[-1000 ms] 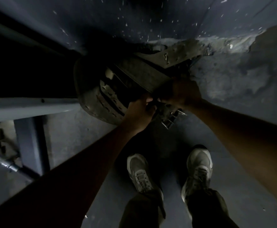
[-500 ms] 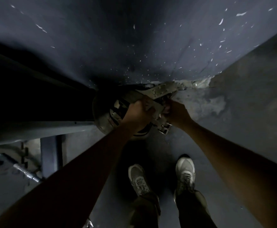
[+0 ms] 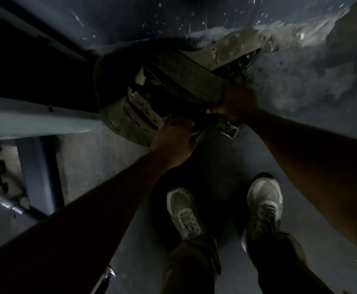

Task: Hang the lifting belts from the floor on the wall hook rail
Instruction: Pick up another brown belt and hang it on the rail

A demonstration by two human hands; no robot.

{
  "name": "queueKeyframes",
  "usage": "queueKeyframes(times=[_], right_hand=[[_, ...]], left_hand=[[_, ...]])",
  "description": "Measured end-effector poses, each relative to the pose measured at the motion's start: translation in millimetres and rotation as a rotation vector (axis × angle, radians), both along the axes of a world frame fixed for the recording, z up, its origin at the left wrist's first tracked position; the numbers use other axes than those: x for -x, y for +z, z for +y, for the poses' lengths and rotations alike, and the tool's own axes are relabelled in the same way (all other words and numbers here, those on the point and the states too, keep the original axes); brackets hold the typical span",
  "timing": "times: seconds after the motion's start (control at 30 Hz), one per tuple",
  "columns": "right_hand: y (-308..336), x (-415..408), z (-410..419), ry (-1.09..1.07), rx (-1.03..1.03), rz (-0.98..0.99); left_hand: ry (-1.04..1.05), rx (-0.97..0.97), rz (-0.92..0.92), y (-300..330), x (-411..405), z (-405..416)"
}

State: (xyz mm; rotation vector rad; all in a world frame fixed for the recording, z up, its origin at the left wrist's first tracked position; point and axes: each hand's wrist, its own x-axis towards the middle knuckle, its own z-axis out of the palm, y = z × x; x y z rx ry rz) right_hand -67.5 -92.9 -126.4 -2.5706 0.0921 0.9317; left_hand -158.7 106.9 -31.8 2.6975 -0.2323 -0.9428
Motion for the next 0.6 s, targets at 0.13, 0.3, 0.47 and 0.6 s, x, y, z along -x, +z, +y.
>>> queueKeyframes(times=[0.13, 0.3, 0.47, 0.6], right_hand=[[6.5, -15.3, -9.5, 0.129, 0.140, -0.014], [42.9, 7.4, -10.7, 0.148, 0.155, -0.270], [117.6, 29.4, -24.6, 0.186, 0.044, -0.584], [185.6, 20.7, -18.6, 0.351, -0.026, -0.781]], left_hand=[[-0.021, -0.011, 0.026, 7.8, 3.4, -4.7], [0.226, 0.143, 0.091, 27.1, -11.7, -12.4], [0.269, 0.209, -0.066, 82.7, -41.1, -24.6], [0.281, 0.336, -0.185, 153.1, -82.2, -36.9]])
